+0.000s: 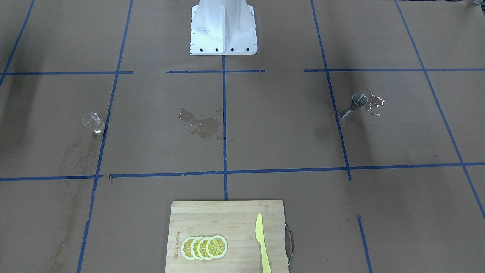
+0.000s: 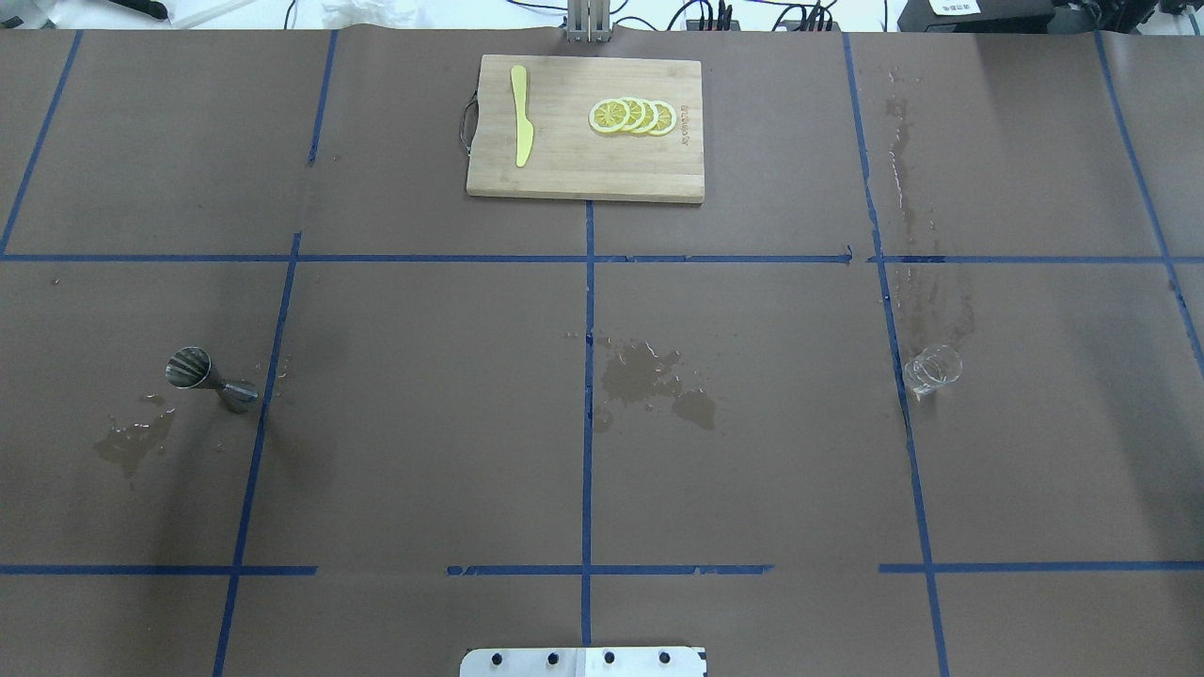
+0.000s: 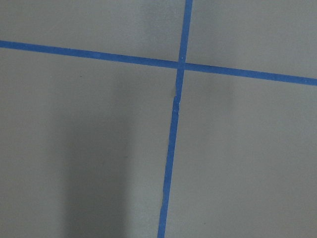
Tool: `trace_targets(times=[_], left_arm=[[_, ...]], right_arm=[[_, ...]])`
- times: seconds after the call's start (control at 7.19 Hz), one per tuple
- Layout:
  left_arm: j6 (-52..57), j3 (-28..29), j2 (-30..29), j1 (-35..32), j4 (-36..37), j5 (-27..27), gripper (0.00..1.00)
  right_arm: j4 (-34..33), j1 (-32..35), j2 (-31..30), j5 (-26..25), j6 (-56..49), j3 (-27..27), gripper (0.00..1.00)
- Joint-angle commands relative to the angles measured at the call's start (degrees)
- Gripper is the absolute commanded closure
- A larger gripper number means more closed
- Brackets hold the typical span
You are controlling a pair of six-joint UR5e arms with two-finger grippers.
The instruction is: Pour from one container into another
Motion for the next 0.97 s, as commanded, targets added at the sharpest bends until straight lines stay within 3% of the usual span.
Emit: trace_targets(times=[0.0, 0.83], left_arm=[[0.00, 0.04, 0.00, 0.13, 0.00, 0.00, 0.00], [0.00, 0.48, 0.09, 0.40, -5.71, 0.44, 0.00]], right_arm=[[0.00, -0.02, 0.00, 0.14, 0.00, 0.12, 0.00], [0.09, -0.02, 0.53, 0.14, 0.44, 2.49, 0.00]])
